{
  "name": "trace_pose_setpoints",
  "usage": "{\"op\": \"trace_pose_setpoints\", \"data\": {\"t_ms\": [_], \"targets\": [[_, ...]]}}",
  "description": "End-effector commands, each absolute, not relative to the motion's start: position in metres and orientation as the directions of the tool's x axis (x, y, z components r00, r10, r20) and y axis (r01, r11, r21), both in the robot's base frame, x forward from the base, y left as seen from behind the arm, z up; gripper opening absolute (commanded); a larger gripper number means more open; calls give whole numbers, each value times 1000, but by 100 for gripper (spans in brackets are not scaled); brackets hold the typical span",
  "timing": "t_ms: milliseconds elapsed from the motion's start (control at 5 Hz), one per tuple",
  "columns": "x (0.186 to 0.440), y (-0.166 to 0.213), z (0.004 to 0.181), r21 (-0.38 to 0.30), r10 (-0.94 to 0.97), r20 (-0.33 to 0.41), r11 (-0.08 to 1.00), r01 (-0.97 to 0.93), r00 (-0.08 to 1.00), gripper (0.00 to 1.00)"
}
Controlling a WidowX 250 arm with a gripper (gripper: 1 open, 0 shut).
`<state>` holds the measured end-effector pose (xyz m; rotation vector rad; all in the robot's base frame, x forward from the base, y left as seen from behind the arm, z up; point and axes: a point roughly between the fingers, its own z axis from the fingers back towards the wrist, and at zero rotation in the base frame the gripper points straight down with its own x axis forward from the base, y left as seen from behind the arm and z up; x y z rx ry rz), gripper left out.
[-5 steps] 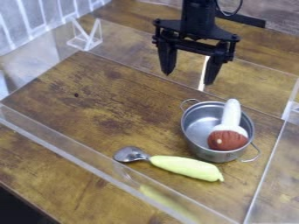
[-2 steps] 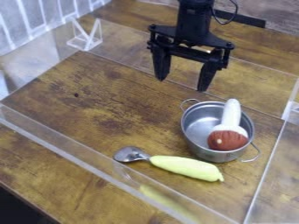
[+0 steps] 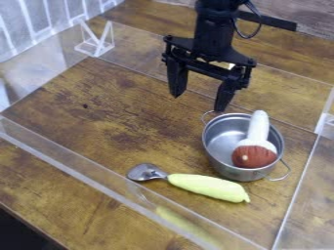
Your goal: Put the mushroom in the silver pot
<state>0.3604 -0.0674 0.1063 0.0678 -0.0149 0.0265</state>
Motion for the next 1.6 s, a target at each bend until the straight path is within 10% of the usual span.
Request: {"op": "trace_pose_setpoints", "data": {"t_ms": [0,1400], "targets": [[367,-60,137,57,19,94,998,-24,995,100],[396,-73,126,85,30,182,995,-46,983,100]]}}
